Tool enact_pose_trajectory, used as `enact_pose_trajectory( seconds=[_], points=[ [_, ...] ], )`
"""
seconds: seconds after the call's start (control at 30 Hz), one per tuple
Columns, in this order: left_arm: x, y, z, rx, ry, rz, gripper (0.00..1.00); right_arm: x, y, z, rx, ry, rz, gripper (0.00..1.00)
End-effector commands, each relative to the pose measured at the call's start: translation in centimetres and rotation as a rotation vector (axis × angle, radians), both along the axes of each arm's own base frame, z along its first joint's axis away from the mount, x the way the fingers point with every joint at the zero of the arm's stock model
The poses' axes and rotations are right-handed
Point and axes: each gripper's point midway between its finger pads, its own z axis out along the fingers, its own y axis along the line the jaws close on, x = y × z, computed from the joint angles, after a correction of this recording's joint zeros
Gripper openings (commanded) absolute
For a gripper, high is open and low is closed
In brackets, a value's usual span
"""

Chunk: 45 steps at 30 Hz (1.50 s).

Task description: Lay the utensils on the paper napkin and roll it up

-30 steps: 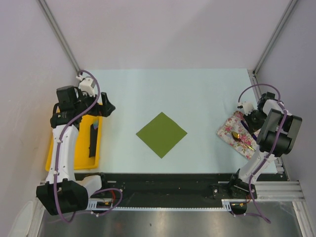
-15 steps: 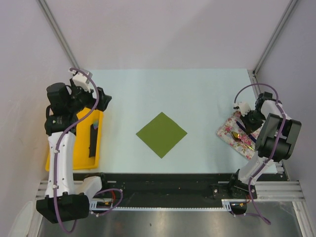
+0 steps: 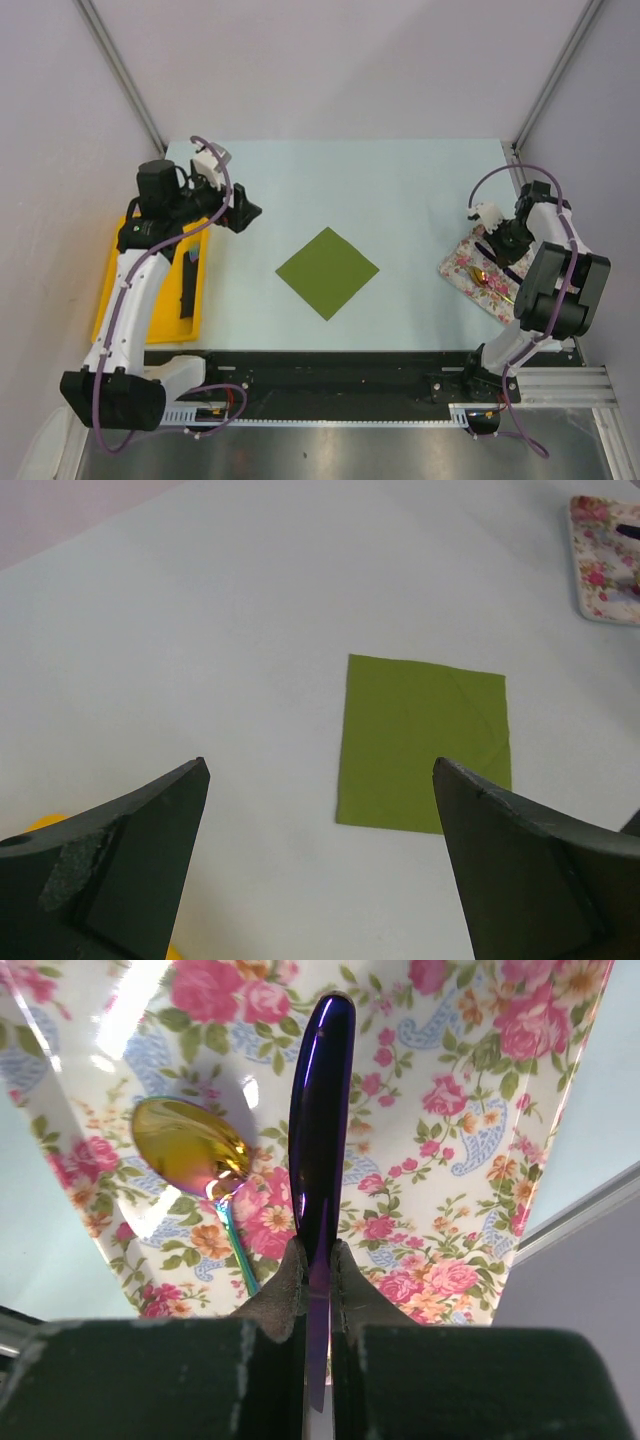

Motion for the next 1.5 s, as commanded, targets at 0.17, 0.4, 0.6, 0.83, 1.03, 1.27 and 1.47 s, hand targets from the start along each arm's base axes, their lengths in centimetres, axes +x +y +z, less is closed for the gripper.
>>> enact_pose_trajectory(
  seconds=[0.17,0.4,0.6,0.83,1.03,1.27,1.47],
  points=[
    [-0.9,-7.5,-2.8,-0.106,0.194,-0.224,0.98,-0.3,5.3,4.7,0.005,-0.088,0.209,0.00],
    [-2.3,-12.5,-5.4,-0.113,0.342,-0.394,0.97,-0.7,12.8,7.7,0.009,-0.140,0.408,0.00],
    [-4.3,-16.4,-8.1,-0.131,0.483,-0.533,0.98,-2.4,20.6,9.0,0.001,-0.181,0.625,0.00],
    [-7.5,-20.6,-10.9,-0.164,0.634,-0.705,1.00,-5.2,27.6,9.0,-0.020,-0.219,0.846,0.00],
    [-8.4,-22.1,-12.8,-0.189,0.719,-0.756,1.00,-7.3,31.1,8.9,-0.012,-0.231,0.945,0.00],
    [-10.9,-23.1,-13.3,-0.245,0.804,-0.841,0.98,-7.5,32.9,9.4,0.004,-0.249,0.975,0.00],
    [-12.4,-23.9,-14.4,-0.229,0.849,-0.869,0.97,-7.8,33.8,9.8,-0.001,-0.270,1.002,0.00]
  ],
)
